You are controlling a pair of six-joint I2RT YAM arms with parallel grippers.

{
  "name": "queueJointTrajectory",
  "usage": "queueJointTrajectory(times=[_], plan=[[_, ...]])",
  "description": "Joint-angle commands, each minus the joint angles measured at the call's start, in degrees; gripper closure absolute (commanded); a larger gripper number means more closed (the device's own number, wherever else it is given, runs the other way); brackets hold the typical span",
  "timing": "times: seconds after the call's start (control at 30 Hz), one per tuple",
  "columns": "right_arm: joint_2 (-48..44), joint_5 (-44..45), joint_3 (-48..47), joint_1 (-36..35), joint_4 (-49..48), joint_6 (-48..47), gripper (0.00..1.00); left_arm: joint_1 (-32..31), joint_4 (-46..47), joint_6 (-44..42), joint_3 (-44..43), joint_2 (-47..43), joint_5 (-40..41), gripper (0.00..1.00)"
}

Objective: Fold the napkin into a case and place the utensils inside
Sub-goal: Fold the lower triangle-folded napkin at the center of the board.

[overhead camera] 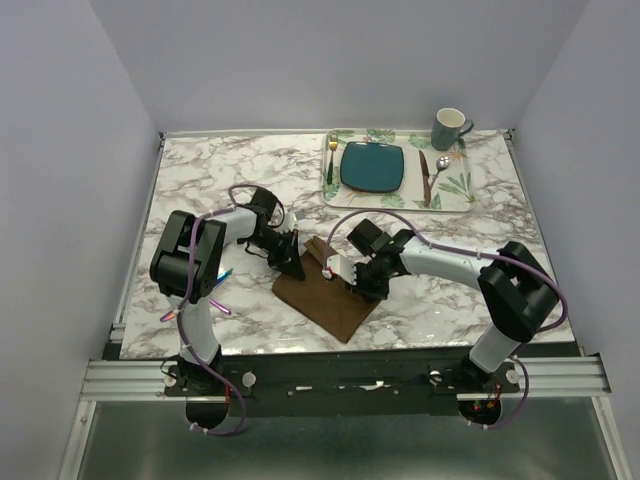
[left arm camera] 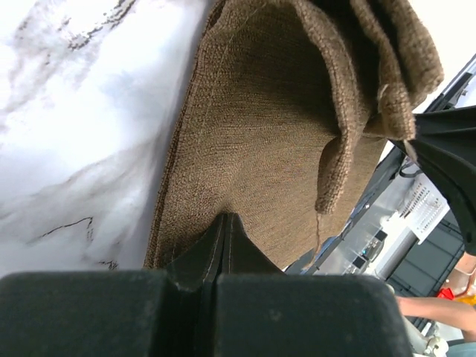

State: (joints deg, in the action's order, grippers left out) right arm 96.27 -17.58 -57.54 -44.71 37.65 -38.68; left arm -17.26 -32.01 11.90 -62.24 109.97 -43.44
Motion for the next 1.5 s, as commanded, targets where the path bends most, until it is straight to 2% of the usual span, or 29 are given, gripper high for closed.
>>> queueJointTrajectory(times=[0.0, 0.07, 0.1, 0.13, 0.17, 0.3, 0.37, 0.4, 0.5, 0.87, 1.1, 1.47], plan=[[2.69, 3.96, 2.61, -1.35, -1.26, -2.81, 0.99, 0.47, 1.07, -3.99, 1.68, 1.83, 9.52, 1.0], [3.05, 4.92, 2.78, -1.35, -1.87, -3.24, 0.99, 3.08, 3.08, -3.47, 3.6, -2.89, 6.46, 0.96], [3.31, 5.36, 2.78, -1.35, -2.31, -3.86, 0.99, 4.76, 4.49, -2.85, 4.83, -4.84, 2.87, 0.85], [3.4, 6.76, 2.87, -1.17, -2.49, -4.3, 0.99, 6.34, 6.59, -2.07, 6.76, -6.86, 1.44, 0.8], [3.31, 7.38, 3.04, -1.26, -2.58, -4.82, 0.99, 9.58, 7.3, -1.36, 7.47, -10.44, 0.65, 0.78], [2.08, 9.67, 4.63, -1.08, -4.24, -8.69, 0.99, 14.17, 6.7, -1.7, 5.56, -16.27, 0.99, 0.61], [1.38, 10.11, 5.33, -1.08, -4.25, -9.22, 0.99, 14.01, 5.55, -1.71, 2.39, -17.42, 2.48, 0.57], [1.03, 10.11, 5.42, -1.0, -4.34, -9.75, 0.99, 13.48, 5.99, -0.05, 1.51, -17.42, 2.92, 0.5], [-0.73, 10.46, 6.12, -0.99, -4.86, -10.89, 0.99, 11.46, 5.03, 1.8, -2.97, -14.8, 4.94, 0.47], [-2.84, 14.16, 10.69, -0.91, -10.23, -17.22, 0.99, 1.44, 6.08, 7.08, -11.32, -6.18, 8.37, 0.46], [-3.45, 13.8, 10.87, -0.99, -10.23, -17.92, 0.99, 1.35, 7.05, 9.63, -10.45, -4.51, 7.23, 0.49], [-5.65, 13.89, 11.57, -0.99, -10.14, -18.54, 0.99, 1.0, 6.52, 10.95, -10.18, -1.61, 6.62, 0.59]])
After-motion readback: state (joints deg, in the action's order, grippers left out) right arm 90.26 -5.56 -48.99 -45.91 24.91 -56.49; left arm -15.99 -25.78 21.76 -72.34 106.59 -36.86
